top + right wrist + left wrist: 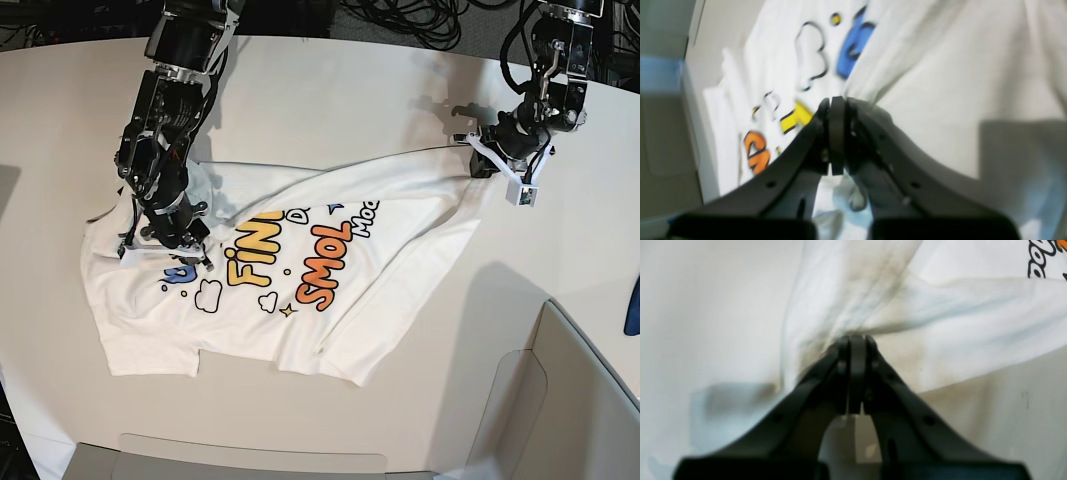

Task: Layout the t-shirt on the table in an organized manner, then fold the t-shirt properly
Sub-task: 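Regrasp the shirt with the right gripper and drag it toward the collar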

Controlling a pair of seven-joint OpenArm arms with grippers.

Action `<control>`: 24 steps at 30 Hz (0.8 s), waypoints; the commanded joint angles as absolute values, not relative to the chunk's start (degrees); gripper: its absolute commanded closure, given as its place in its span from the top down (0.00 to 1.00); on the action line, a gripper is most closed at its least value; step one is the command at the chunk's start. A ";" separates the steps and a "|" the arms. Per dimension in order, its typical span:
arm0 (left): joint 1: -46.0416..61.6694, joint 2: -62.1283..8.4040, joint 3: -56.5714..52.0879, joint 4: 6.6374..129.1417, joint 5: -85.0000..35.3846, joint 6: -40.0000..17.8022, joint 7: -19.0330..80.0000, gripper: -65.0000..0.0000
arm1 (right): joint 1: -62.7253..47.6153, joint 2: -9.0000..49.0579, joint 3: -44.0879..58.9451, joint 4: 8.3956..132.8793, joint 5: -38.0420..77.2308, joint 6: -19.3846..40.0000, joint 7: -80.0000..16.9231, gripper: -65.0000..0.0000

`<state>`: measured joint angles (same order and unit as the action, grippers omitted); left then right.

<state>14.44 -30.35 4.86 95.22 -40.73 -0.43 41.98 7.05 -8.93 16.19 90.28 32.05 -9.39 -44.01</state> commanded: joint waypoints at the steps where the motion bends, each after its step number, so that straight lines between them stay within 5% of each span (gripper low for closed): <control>1: 14.20 -31.16 4.53 95.60 -40.48 -0.13 42.07 0.00 | 6.55 -9.00 14.90 94.20 32.66 -8.84 -43.30 0.00; 10: 14.02 -31.16 4.53 95.60 -40.48 -0.13 41.98 0.00 | -9.54 -6.29 5.93 117.41 32.75 -8.92 -43.30 0.00; 24: 14.02 -31.16 4.53 95.52 -40.48 -0.13 42.24 0.00 | -28.62 11.03 -10.59 117.85 35.56 -8.92 -43.12 0.00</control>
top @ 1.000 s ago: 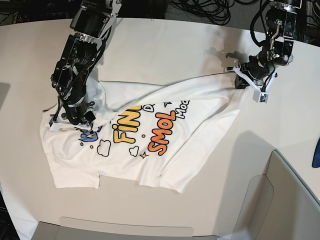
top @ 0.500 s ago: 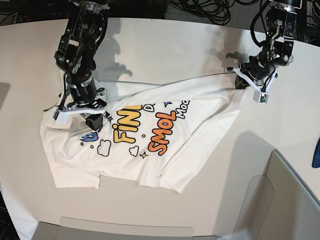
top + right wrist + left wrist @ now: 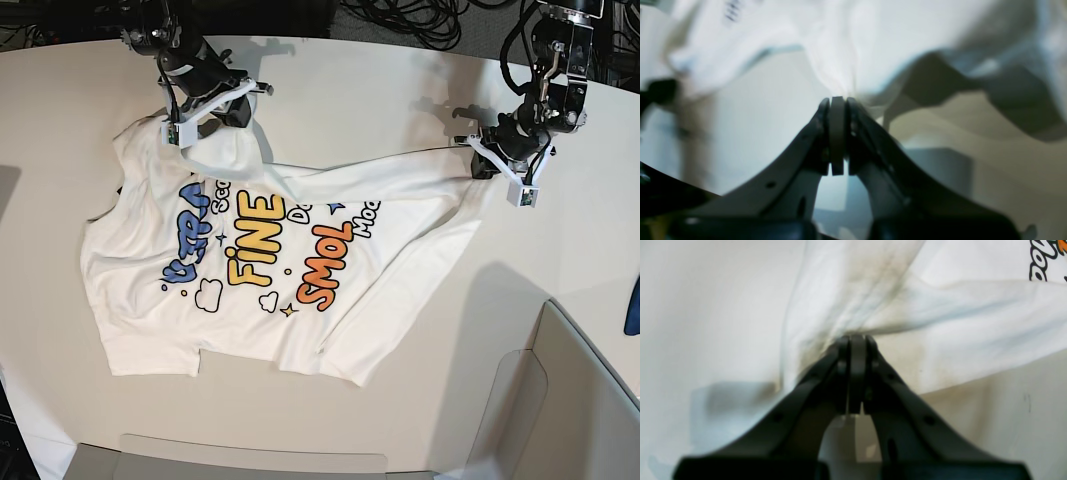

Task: Layout the t-shirt on the table in an organized manner, then fold the t-shirt properly
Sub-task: 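Regrasp the shirt with the right gripper and drag it toward the collar, then pinch the shirt again with the right gripper and pull it outward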

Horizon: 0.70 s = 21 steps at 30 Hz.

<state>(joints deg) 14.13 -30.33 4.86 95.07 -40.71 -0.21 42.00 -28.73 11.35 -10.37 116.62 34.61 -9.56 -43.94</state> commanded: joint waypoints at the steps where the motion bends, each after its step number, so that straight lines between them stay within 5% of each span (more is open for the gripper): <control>1: 14.02 -31.16 4.53 95.52 -40.48 -0.13 42.24 0.00 | -29.58 12.00 -11.47 117.85 35.56 -8.92 -43.12 0.00; 10: 13.93 -31.16 4.53 95.52 -40.48 -0.13 42.24 0.00 | -30.73 25.98 -21.49 117.76 35.21 -8.92 -43.30 0.00; 17: 13.93 -31.16 4.53 95.52 -40.48 -0.13 42.24 0.00 | -30.64 30.37 -22.81 117.85 35.21 -8.92 -43.30 0.00; 21: 13.93 -31.08 4.53 95.52 -40.48 -0.13 42.24 0.00 | -30.20 30.20 -22.73 117.85 34.68 -8.92 -43.12 0.17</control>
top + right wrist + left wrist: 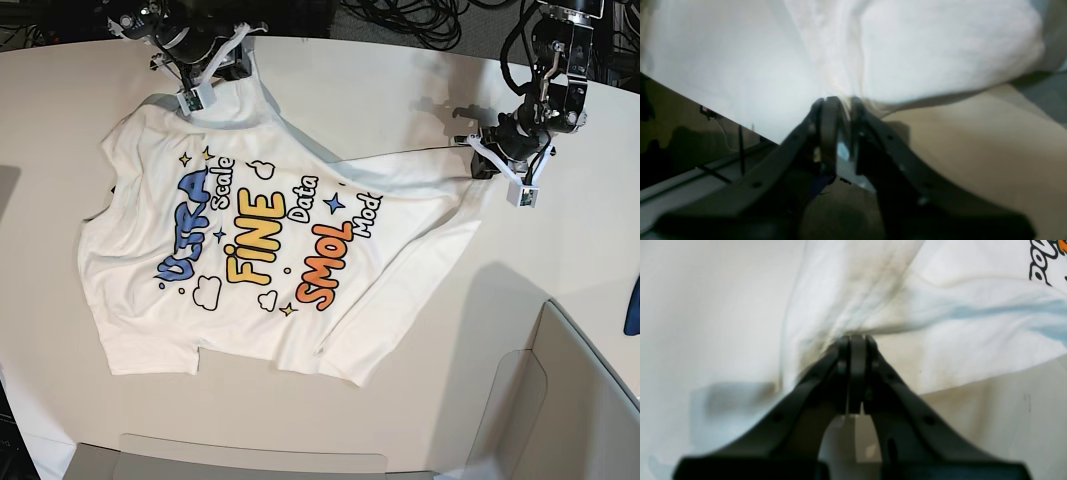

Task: Layout the t-shirt on the table in an organized manner, then fold the t-shirt properly
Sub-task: 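Pinch the shirt again with the right gripper and pull it outward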

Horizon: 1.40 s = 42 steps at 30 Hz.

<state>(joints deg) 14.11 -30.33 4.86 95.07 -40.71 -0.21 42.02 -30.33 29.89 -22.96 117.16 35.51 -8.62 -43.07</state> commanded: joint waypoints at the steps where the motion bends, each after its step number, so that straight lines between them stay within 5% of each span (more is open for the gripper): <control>1: 13.93 -31.08 4.53 95.52 -40.48 -0.13 42.24 0.00 | -29.58 30.02 -22.90 117.85 33.98 -8.92 -43.12 0.22; 17: 13.93 -31.08 4.53 95.52 -40.48 -0.13 42.24 0.00 | -15.78 29.14 -40.92 117.93 29.58 -8.84 -43.21 0.26; 26: 13.93 -31.08 4.53 95.52 -40.48 -0.13 42.24 0.00 | -7.43 26.42 -41.63 118.02 29.58 -8.92 -42.86 0.26; 30: 13.93 -31.08 4.53 95.52 -40.48 -0.13 42.07 0.00 | -4.26 19.12 -33.80 117.85 29.58 -8.92 -42.86 0.23; 33: 13.93 -31.08 4.53 95.52 -40.48 -0.13 41.98 0.00 | -3.38 11.74 -22.46 117.23 29.49 -8.92 -43.30 0.01; 38: 13.93 -30.99 4.53 95.52 -40.48 -0.13 41.98 0.00 | 0.40 2.95 -5.32 108.26 29.49 -8.92 -53.23 0.00; 42: 13.85 -30.99 4.53 94.20 -40.48 -0.13 41.89 0.00 | 2.42 1.80 -3.38 101.23 29.76 -8.57 -64.31 0.00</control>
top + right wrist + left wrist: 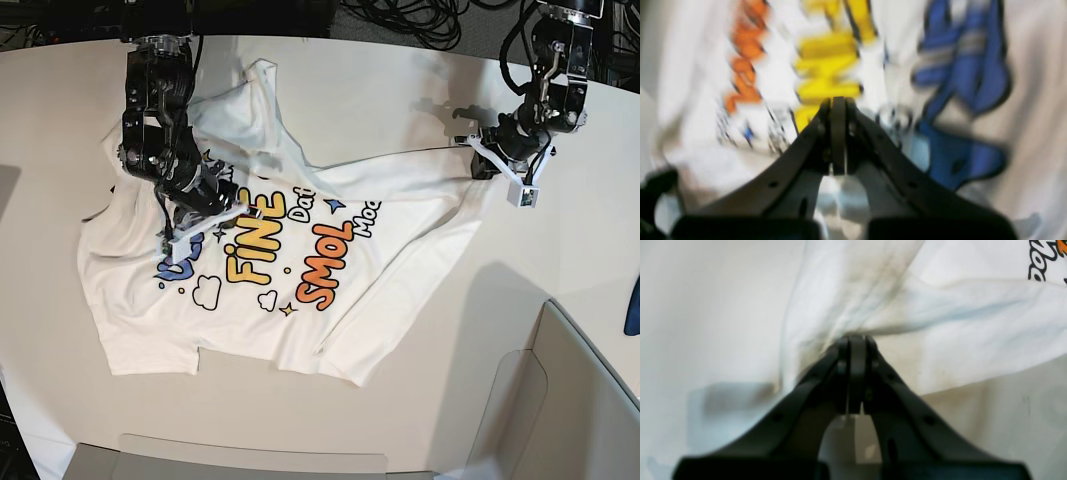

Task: Layout the t-shirt on the table in an organized manner, then fold the t-shirt properly
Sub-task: 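Pinch the shirt again with the right gripper and pull it outward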

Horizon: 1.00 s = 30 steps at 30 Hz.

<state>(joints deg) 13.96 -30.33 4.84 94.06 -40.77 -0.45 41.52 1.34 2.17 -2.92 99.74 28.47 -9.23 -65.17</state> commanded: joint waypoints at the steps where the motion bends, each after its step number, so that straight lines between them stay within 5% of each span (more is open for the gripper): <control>1: 13.85 -30.99 4.44 93.85 -40.48 -0.13 41.80 0.00 | 1.98 1.80 -4.18 101.49 29.76 -8.48 -65.80 0.00; 11: 10.95 -29.23 4.53 88.66 -40.48 -0.13 41.80 0.00 | -11.12 13.05 -8.84 113.71 30.73 -8.40 -71.43 0.00; 30: 8.04 -29.05 4.62 87.34 -40.48 -0.13 42.15 0.00 | -23.78 38.73 -8.48 117.23 54.90 -8.40 -73.89 0.00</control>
